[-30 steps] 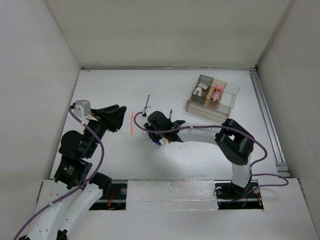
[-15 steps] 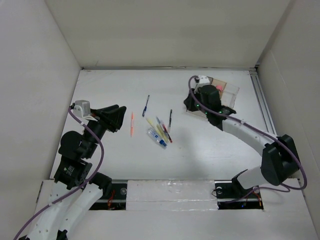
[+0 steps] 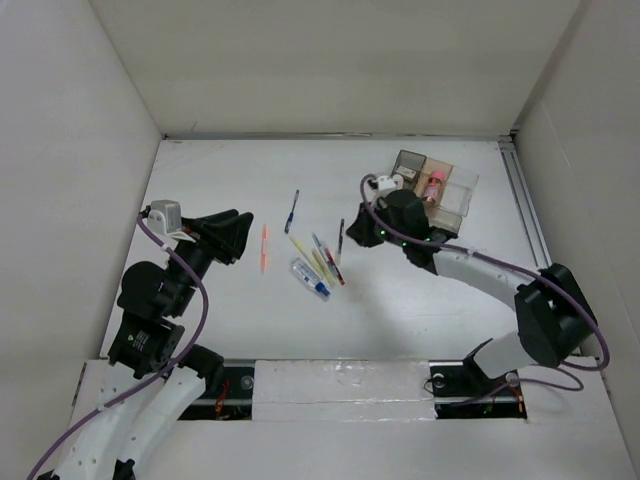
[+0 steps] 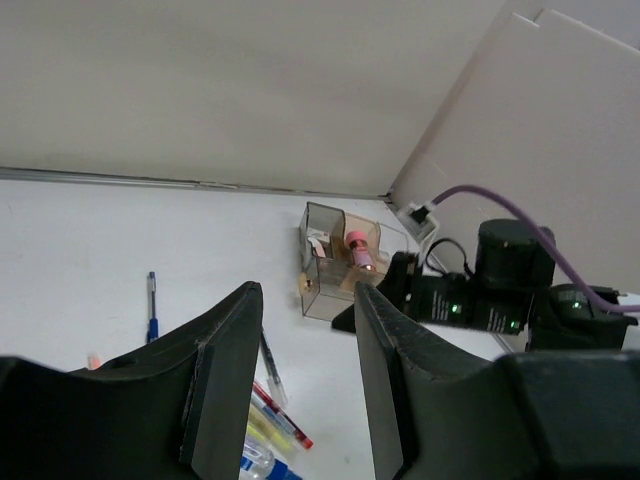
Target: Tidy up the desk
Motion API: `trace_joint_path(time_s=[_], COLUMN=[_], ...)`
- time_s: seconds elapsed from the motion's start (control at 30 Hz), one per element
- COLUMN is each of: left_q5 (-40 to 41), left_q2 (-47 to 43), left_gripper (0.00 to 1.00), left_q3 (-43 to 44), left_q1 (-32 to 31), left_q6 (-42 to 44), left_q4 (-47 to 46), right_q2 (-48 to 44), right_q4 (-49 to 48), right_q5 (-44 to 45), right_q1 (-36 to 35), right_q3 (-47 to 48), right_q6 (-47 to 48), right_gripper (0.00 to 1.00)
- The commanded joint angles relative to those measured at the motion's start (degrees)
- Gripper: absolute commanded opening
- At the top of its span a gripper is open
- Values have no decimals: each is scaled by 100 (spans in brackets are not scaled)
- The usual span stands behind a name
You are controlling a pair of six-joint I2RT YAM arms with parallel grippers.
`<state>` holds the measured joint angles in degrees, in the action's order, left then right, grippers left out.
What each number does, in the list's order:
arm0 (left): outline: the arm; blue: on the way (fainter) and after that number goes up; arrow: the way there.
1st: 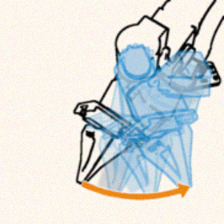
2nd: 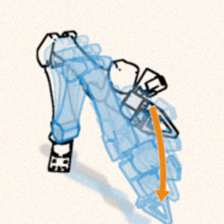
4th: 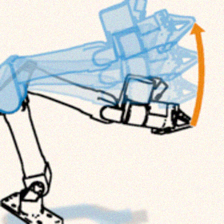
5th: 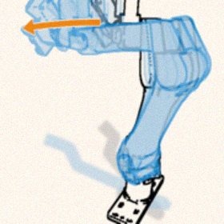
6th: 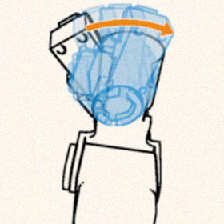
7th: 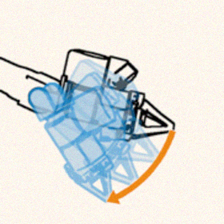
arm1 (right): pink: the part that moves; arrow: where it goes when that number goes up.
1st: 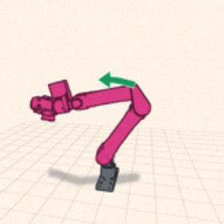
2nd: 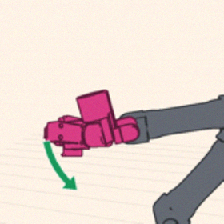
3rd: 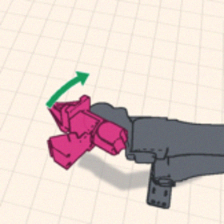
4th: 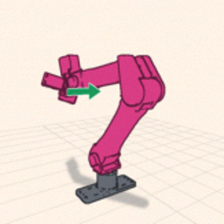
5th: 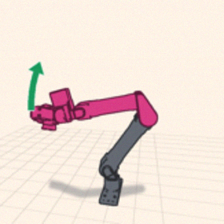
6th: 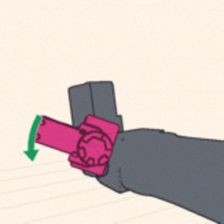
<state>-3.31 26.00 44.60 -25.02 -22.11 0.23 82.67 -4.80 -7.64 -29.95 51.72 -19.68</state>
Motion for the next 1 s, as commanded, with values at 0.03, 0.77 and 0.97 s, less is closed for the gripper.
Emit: trace_joint_path(time_s=[0.03,0.77,0.97], left_q5=[-82,-3,-3], left_q2=[-25,-43,-42], left_gripper=[38,38,38], left_q3=[-21,31,22], left_q1=[23,23,23], left_q6=[58,66,66], left_q4=[-269,-252,-260], right_q2=[513,3237,3194], right_q4=[-355,1535,1439], right_q5=[368,2478,2180], right_q1=[-1047,-2963,-3025], right_q3=[400,2457,2483], right_q6=[350,949,870], right_gripper=[33,49,20])
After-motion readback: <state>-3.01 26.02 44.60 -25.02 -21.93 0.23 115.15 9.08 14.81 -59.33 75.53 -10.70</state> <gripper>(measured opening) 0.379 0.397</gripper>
